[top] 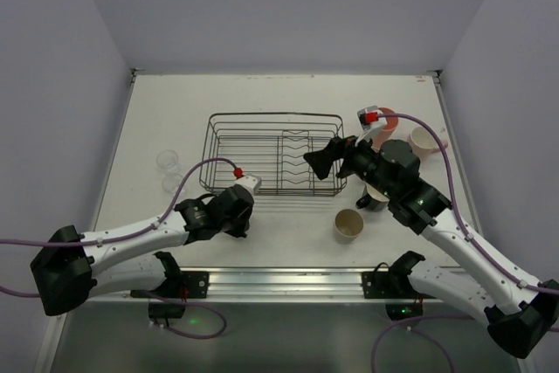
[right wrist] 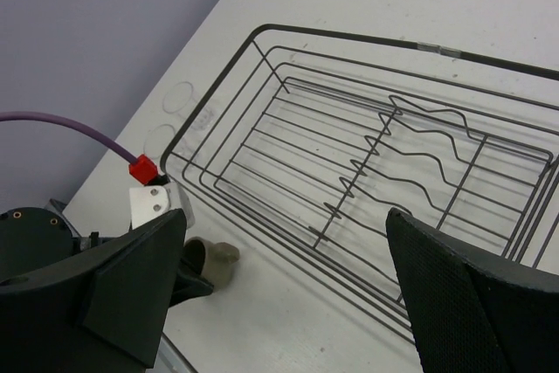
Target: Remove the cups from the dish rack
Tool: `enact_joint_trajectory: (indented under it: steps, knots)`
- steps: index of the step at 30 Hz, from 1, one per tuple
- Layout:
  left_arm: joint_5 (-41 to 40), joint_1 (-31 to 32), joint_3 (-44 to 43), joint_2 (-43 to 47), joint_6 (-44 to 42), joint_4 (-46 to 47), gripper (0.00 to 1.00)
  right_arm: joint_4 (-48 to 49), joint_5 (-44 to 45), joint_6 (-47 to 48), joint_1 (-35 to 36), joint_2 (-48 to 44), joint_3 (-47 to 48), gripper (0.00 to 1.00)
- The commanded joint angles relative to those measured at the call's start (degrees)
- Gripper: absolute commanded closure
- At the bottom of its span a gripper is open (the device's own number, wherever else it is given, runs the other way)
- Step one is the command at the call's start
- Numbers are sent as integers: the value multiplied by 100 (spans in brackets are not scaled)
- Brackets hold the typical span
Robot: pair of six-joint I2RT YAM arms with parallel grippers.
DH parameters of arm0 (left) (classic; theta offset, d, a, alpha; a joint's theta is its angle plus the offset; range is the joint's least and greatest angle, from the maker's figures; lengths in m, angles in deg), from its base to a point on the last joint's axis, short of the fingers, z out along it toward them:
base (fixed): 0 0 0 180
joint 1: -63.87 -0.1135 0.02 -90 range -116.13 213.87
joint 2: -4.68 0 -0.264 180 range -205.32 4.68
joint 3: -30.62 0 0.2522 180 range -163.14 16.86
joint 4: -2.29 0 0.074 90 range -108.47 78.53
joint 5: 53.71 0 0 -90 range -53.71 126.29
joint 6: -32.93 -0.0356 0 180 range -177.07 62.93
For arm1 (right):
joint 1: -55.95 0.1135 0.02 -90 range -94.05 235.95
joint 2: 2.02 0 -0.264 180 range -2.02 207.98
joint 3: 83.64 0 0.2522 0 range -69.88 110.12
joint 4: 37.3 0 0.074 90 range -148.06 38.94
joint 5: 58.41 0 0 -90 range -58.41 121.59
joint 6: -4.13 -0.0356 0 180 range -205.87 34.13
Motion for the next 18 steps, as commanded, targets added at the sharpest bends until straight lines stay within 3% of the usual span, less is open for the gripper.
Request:
enact_joint_trajectory:
  steps: [1, 6, 11, 17, 18]
  knots:
    - [-518, 48, 65, -134, 113, 395, 93, 16, 278, 196, -60, -72, 23, 1]
    - [-597, 48, 30, -74, 87, 387, 66, -72, 314, 276, -87, -98, 156, 1]
    - [-624, 48, -84, 23, 43, 299, 51, -222, 418, 328, -95, -185, 261, 1]
    - [-624, 48, -698, 575, -132, 79, 24, -494, 568, 399, -96, -440, 463, 1]
    - [-606, 48, -961, 673, -237, 62, 16, -573, 638, 399, -96, -484, 498, 1]
